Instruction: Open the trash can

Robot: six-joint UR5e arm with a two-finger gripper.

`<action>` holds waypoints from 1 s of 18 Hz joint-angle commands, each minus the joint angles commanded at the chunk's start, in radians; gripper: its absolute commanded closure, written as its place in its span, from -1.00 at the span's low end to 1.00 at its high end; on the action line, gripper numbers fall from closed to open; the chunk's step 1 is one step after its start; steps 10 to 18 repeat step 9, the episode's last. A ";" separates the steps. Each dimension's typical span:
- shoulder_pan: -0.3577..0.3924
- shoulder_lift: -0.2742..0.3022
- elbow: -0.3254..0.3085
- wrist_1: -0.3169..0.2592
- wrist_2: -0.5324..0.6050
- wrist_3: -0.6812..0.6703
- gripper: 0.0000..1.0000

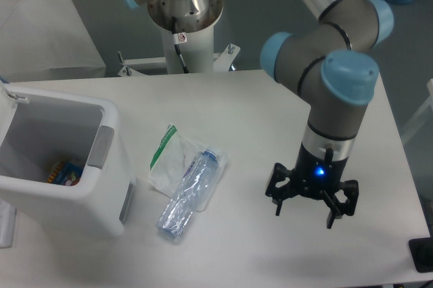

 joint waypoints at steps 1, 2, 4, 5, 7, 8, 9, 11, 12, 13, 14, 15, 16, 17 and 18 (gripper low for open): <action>-0.002 -0.002 0.000 -0.002 0.037 0.043 -1.00; -0.003 -0.002 -0.002 -0.003 0.056 0.071 -1.00; -0.005 0.003 -0.018 -0.003 0.063 0.097 -1.00; -0.008 0.001 -0.018 -0.003 0.076 0.097 -1.00; -0.014 0.001 -0.023 -0.003 0.094 0.097 -1.00; -0.020 0.001 -0.028 -0.003 0.096 0.097 -1.00; -0.021 0.000 -0.032 -0.003 0.097 0.097 -1.00; -0.021 0.000 -0.032 -0.003 0.097 0.097 -1.00; -0.021 0.000 -0.032 -0.003 0.097 0.097 -1.00; -0.021 0.000 -0.032 -0.003 0.097 0.097 -1.00; -0.021 0.000 -0.032 -0.003 0.097 0.097 -1.00; -0.021 0.000 -0.032 -0.003 0.097 0.097 -1.00; -0.021 0.000 -0.032 -0.003 0.097 0.097 -1.00; -0.021 0.000 -0.032 -0.003 0.097 0.097 -1.00; -0.021 0.000 -0.032 -0.003 0.097 0.097 -1.00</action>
